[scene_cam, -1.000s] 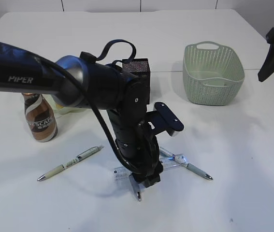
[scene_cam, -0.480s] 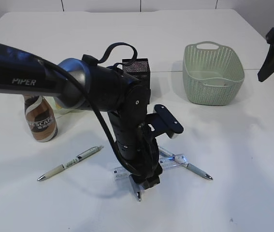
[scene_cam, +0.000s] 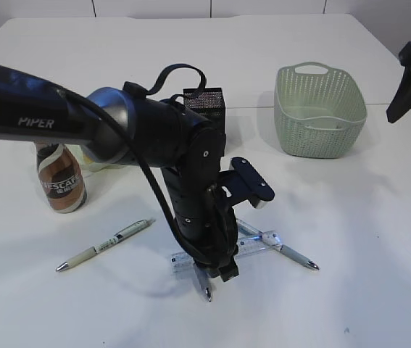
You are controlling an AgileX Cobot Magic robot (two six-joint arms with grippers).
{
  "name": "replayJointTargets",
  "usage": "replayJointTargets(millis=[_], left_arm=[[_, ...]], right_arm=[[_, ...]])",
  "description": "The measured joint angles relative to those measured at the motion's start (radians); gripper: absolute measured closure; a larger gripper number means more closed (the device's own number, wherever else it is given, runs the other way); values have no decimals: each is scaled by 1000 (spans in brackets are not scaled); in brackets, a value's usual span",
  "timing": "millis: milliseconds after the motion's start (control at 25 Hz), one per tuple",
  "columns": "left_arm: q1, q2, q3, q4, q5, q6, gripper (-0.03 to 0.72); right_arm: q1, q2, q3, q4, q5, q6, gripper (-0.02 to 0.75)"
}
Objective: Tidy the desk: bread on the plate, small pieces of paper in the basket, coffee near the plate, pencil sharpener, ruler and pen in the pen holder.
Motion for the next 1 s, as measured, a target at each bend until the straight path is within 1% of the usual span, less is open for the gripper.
replayJointTargets(millis=[120, 400, 1000], left_arm=[[0, 0, 0, 0, 0, 0, 354], [0, 0, 0, 2, 2, 0, 412], [0, 2, 0, 0, -36, 0, 419]], right_arm=[[0, 0, 0, 0, 0, -2, 172], [0, 0, 0, 1, 0, -11, 172], [0, 0, 0, 5, 0, -16, 172]])
